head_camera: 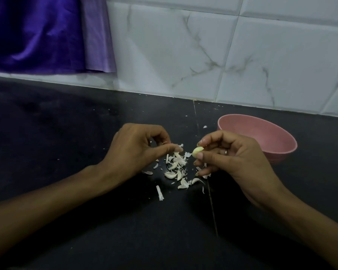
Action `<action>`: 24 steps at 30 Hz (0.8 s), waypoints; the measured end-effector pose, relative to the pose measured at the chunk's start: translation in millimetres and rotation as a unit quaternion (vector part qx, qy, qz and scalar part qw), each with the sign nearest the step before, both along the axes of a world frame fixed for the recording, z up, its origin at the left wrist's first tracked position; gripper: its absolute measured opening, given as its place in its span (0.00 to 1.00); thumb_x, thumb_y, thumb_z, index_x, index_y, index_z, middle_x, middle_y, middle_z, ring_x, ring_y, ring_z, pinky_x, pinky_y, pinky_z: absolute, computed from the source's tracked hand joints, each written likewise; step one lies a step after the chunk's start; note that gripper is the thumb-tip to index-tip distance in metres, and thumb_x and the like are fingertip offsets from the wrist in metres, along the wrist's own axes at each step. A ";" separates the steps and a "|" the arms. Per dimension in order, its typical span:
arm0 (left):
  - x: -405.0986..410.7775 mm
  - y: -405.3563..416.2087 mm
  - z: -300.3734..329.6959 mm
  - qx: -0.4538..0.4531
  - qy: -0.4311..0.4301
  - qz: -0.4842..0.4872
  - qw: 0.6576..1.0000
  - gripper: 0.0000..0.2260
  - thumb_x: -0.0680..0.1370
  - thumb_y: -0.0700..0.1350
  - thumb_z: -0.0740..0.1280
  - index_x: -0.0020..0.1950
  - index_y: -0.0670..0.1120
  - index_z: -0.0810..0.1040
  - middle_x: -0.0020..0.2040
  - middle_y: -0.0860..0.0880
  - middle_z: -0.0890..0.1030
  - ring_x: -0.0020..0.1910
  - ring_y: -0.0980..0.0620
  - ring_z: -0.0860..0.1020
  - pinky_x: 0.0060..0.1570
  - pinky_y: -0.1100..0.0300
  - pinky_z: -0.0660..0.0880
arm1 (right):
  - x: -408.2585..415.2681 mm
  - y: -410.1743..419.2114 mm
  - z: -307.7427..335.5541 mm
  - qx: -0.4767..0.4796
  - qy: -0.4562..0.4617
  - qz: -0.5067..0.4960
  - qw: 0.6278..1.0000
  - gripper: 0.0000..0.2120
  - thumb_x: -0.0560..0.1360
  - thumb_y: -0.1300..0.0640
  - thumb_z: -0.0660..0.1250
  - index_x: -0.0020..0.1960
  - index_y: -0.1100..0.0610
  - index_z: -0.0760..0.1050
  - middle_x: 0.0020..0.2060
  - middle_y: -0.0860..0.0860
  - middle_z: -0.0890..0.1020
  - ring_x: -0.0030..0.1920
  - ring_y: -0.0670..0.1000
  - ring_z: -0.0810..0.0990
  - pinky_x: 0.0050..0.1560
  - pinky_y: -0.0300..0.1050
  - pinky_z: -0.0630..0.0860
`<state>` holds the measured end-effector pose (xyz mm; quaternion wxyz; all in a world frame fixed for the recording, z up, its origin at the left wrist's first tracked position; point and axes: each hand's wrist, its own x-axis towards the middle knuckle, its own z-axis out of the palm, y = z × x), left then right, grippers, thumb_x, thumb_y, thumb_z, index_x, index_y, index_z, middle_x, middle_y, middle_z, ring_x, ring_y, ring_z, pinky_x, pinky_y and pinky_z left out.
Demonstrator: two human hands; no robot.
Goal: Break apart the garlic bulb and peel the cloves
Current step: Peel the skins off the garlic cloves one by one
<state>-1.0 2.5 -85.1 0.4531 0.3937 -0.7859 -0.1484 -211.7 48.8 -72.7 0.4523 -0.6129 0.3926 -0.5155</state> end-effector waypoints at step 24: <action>10.4 -21.8 -7.5 -0.109 -0.150 0.051 0.981 0.08 0.75 0.55 0.72 0.41 0.52 0.83 0.48 0.60 0.80 0.33 0.62 0.74 0.36 0.57 0.74 | -3.7 -2.4 -4.7 -0.178 0.202 -0.061 0.961 0.09 0.70 0.55 0.75 0.44 0.60 0.81 0.29 0.47 0.82 0.25 0.50 0.80 0.27 0.44 0.79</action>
